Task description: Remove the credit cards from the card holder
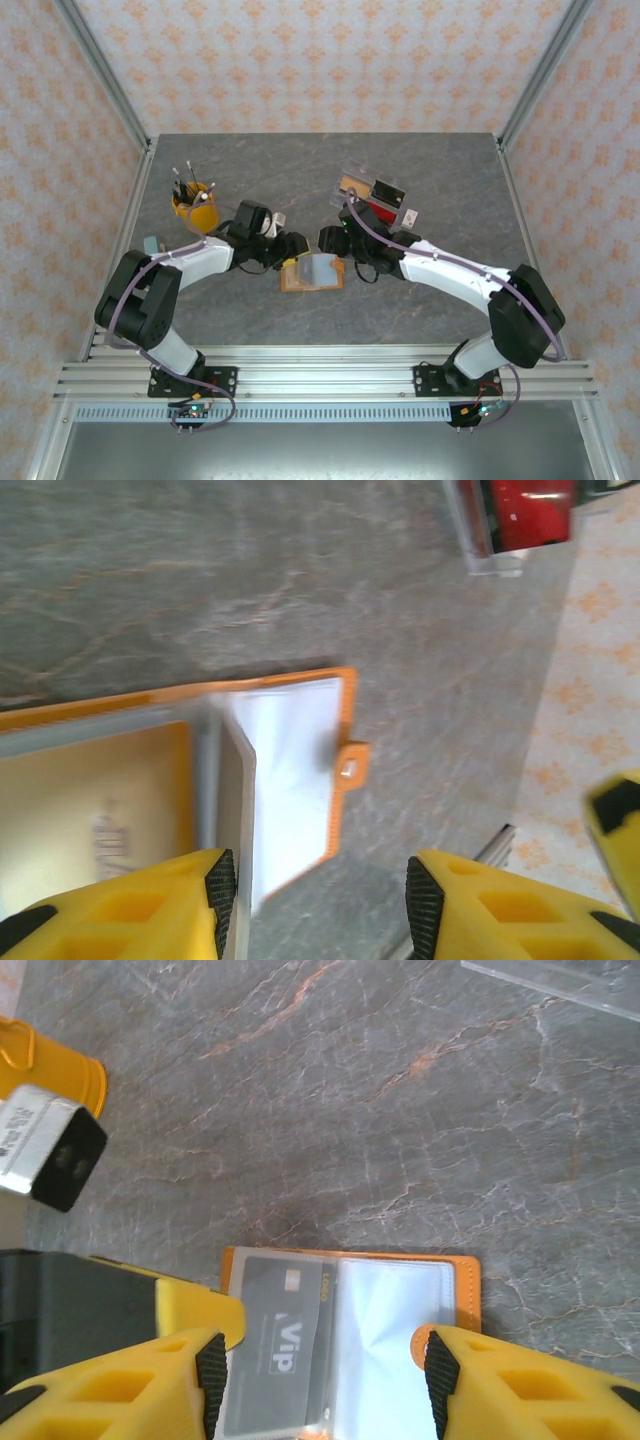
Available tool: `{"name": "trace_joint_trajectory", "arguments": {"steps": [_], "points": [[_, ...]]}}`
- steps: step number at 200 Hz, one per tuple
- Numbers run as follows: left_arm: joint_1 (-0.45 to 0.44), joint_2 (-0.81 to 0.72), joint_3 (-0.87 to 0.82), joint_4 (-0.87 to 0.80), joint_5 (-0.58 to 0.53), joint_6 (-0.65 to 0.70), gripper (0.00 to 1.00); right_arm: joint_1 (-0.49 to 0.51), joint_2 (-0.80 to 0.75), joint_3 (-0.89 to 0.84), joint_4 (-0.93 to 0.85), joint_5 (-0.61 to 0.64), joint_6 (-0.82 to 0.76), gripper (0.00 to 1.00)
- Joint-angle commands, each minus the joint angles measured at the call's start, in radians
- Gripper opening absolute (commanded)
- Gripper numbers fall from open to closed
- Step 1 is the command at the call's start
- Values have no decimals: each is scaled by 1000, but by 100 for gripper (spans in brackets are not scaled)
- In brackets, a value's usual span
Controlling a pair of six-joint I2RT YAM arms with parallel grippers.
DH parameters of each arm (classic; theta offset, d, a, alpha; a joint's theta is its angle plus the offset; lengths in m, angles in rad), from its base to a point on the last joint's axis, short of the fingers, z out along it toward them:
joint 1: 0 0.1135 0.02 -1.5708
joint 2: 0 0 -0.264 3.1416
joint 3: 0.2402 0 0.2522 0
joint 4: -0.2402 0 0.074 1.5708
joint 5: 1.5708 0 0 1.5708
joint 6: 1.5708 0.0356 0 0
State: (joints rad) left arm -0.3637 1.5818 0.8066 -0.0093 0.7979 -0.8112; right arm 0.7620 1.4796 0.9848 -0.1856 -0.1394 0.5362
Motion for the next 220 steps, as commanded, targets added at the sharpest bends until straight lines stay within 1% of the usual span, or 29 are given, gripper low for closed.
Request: {"name": "trace_joint_trajectory", "arguments": {"steps": [1, 20, 44, 84, 105, 127, 149, 180, 220], "points": [[-42, -17, 1, 80, 12, -69, 53, -7, -37, -5, -37, 83, 20, 57], [-83, -3, 23, 84, -16, -87, 53, -7, -41, 2, -52, 98, 20, 57], [-121, 30, 69, 35, -48, -69, 53, -7, -43, 2, -58, 106, 26, 57], [-126, 83, 79, 43, -58, -79, 53, -7, -56, -3, -75, 116, 27, 56], [-125, 65, 96, -32, -111, -53, 50, -7, -54, -3, -84, 112, 17, 56], [-106, 26, 87, -89, -179, -43, 46, -8, -16, 19, -114, 79, -4, 50], [-78, -7, 53, -122, -228, -49, 41, -7, 55, 62, -153, 25, -14, 39], [-57, -29, 10, -110, -226, -63, 37, -7, 168, 115, -188, -34, -5, 27], [-59, -5, -9, -68, -178, -85, 34, -7, 282, 152, -203, -81, 13, 22]]}}
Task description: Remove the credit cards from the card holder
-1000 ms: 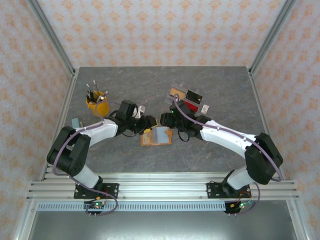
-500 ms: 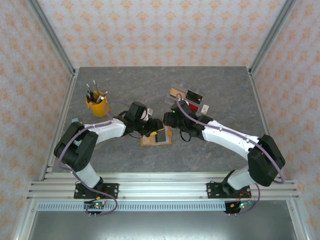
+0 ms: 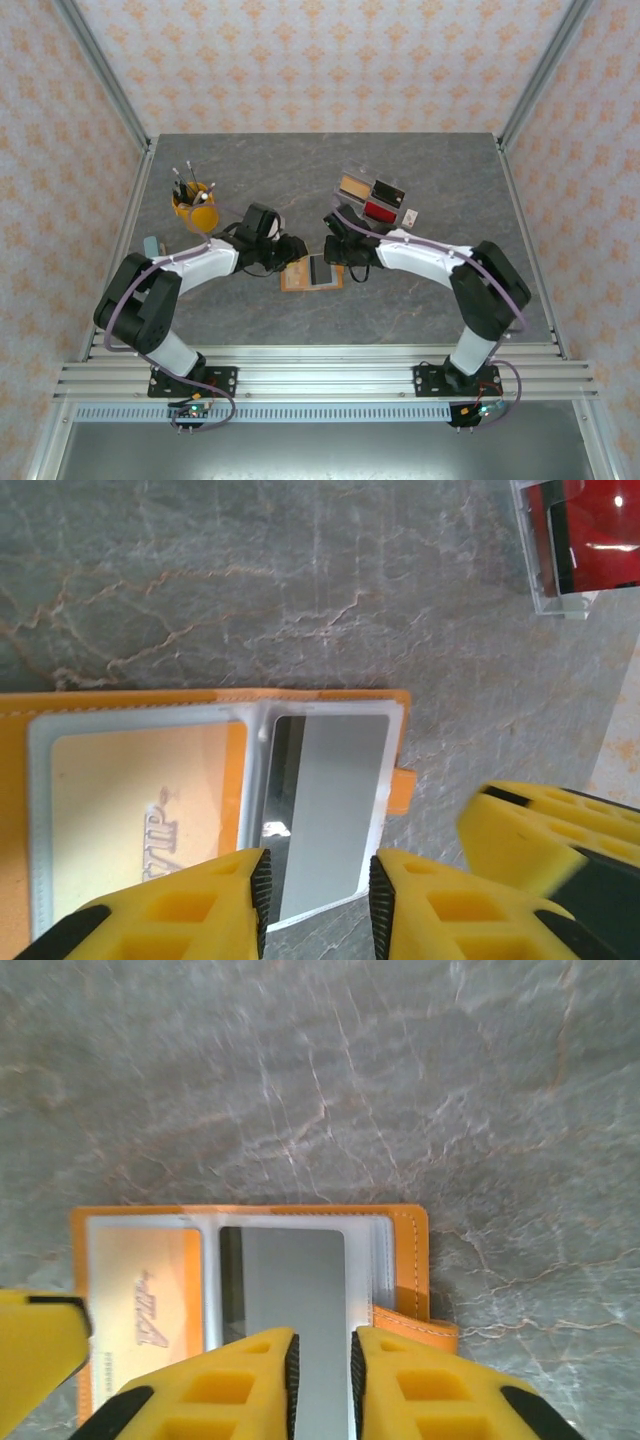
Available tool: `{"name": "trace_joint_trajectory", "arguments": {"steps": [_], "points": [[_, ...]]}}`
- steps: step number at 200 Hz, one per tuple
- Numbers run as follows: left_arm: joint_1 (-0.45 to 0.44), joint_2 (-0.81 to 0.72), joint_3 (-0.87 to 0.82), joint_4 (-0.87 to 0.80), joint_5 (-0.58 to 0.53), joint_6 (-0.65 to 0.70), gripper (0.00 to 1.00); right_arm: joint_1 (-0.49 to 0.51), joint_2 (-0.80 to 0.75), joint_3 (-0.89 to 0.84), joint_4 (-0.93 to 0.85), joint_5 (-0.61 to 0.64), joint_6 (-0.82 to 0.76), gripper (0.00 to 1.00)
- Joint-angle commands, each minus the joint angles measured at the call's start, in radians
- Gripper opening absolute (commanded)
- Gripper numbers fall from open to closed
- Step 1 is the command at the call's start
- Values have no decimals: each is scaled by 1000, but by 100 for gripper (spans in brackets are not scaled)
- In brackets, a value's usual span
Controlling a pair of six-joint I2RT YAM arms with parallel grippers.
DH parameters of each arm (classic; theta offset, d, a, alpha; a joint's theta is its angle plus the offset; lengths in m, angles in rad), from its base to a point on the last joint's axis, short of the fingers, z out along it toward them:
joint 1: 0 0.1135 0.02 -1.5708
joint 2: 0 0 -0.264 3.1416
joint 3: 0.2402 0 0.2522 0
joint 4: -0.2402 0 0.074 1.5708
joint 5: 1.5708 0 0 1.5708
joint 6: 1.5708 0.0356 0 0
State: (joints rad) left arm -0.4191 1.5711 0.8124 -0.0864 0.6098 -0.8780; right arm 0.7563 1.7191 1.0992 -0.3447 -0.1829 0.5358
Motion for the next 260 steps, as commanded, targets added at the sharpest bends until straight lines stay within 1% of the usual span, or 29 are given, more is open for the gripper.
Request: {"name": "trace_joint_trajectory", "arguments": {"steps": [1, 41, 87, 126, 176, 260], "points": [[-3, 7, -15, 9, 12, -18, 34, -1, 45, 38, -43, -38, 15, 21], [-18, 55, 8, 15, 47, -9, 29, -1, 93, 42, -45, -53, 23, 19], [-26, 94, 21, 28, 59, -7, 26, 0, 90, 39, -53, -43, 20, 16], [-30, 125, 28, 42, 74, -3, 25, 0, 68, 37, -50, -36, 6, 15], [-32, 151, 28, 68, 98, -4, 26, 1, 100, 39, -39, -64, 6, 15], [-31, 162, 26, 90, 133, -3, 23, 0, 130, 47, -50, -63, 6, 15]]}}
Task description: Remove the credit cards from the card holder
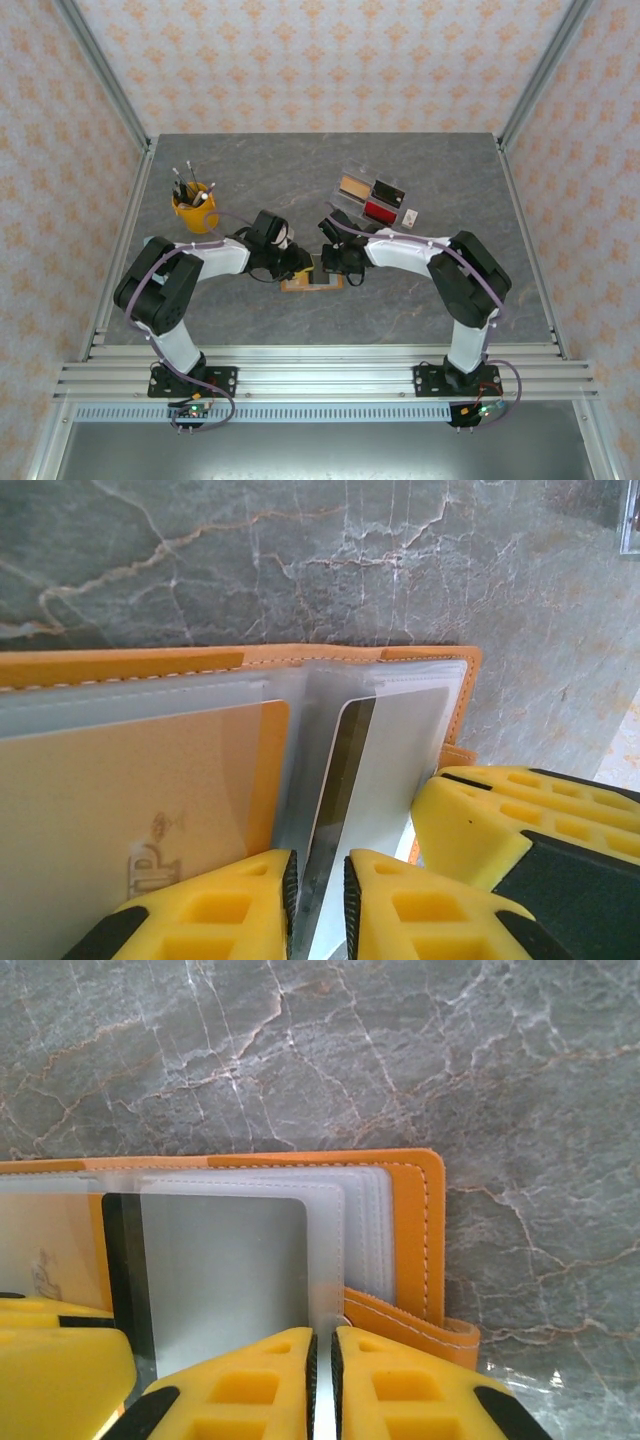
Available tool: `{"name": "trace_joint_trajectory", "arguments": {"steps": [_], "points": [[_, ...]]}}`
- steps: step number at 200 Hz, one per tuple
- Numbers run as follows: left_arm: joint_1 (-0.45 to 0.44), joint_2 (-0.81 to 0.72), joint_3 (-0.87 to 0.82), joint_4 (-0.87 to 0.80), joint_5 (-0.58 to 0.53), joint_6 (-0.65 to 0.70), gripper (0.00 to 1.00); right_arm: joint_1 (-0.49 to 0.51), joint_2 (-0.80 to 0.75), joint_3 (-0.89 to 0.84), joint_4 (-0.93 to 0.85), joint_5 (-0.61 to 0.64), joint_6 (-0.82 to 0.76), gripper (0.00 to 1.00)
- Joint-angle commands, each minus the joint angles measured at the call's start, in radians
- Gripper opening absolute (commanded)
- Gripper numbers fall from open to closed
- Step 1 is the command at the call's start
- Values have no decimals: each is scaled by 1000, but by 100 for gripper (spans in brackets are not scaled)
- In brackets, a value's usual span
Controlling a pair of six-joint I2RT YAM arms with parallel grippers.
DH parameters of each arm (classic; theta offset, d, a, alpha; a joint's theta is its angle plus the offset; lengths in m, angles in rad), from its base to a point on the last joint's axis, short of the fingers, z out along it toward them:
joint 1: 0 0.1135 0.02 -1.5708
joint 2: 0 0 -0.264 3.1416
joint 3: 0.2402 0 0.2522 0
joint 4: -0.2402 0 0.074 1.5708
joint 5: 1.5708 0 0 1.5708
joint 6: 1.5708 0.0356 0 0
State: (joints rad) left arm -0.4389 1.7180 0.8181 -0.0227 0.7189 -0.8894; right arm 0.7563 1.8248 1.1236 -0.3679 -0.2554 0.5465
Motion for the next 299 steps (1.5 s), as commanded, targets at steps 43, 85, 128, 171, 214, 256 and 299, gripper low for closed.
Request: {"name": "trace_joint_trajectory", "arguments": {"steps": [43, 85, 128, 171, 214, 256, 299], "points": [[-11, 17, 18, 29, 21, 9, 18, 1, 34, 28, -38, 22, -7, 14], [-8, 7, 18, -4, -5, 30, 12, 1, 35, 28, -62, 55, -6, 14], [11, -16, 13, -46, -13, 64, 9, 2, 30, 34, -101, 120, -10, 13], [20, -33, 19, -74, -25, 85, 4, 1, -6, 49, -122, 143, -44, 13], [22, -33, 22, -82, -26, 92, 4, 0, -73, 24, -20, -2, -71, 14], [24, -32, 23, -86, -27, 96, 3, 2, -5, 39, -23, -46, -53, 14], [24, -29, 28, -96, -29, 103, 1, 1, 44, 63, -70, -27, -49, 14]]}}
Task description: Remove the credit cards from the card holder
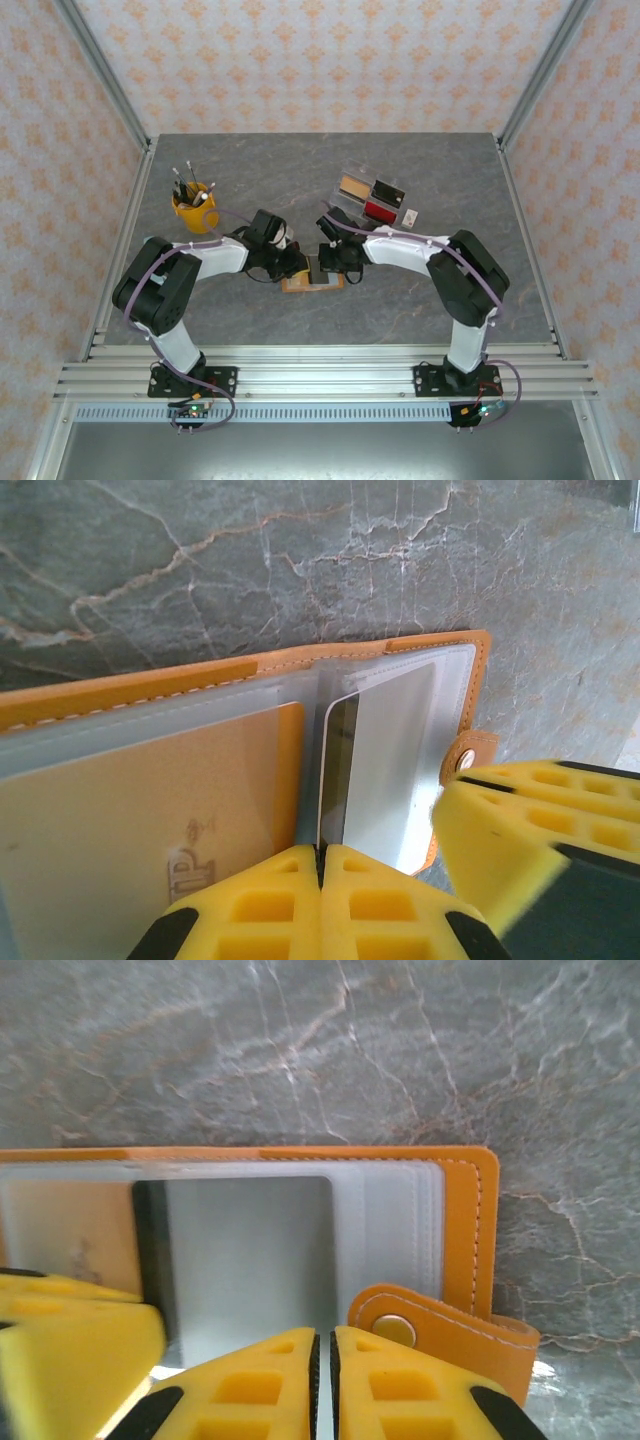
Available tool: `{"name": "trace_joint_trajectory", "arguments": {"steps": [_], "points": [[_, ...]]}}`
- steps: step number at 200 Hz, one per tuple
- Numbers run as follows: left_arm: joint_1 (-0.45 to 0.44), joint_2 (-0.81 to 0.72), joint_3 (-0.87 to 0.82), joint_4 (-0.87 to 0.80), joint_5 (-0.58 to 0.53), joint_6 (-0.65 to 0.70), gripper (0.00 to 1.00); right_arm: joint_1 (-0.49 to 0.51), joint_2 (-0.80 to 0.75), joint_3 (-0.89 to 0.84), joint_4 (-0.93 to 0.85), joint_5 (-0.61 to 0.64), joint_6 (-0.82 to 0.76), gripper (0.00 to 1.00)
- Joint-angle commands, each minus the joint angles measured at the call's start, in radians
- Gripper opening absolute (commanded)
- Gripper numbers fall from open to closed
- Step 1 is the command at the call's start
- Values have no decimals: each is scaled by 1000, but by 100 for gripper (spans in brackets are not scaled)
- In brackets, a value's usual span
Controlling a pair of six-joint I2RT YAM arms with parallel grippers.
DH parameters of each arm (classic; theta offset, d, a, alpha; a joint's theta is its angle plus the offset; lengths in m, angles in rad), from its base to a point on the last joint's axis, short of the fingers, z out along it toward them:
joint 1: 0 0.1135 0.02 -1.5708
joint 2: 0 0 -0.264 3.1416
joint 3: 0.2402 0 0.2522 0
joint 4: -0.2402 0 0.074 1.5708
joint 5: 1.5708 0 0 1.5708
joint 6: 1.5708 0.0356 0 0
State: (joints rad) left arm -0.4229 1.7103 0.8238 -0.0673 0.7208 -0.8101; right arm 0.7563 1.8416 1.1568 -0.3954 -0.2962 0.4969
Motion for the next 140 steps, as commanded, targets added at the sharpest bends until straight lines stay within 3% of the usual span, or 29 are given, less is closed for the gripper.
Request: {"name": "trace_joint_trajectory", "arguments": {"steps": [1, 140], "points": [[7, -21, 22, -52, -31, 23, 1, 1, 28, 30, -44, 14, 1, 14], [60, -89, 31, -185, -58, 122, 0, 2, 75, 38, -102, 94, -7, 13]]}}
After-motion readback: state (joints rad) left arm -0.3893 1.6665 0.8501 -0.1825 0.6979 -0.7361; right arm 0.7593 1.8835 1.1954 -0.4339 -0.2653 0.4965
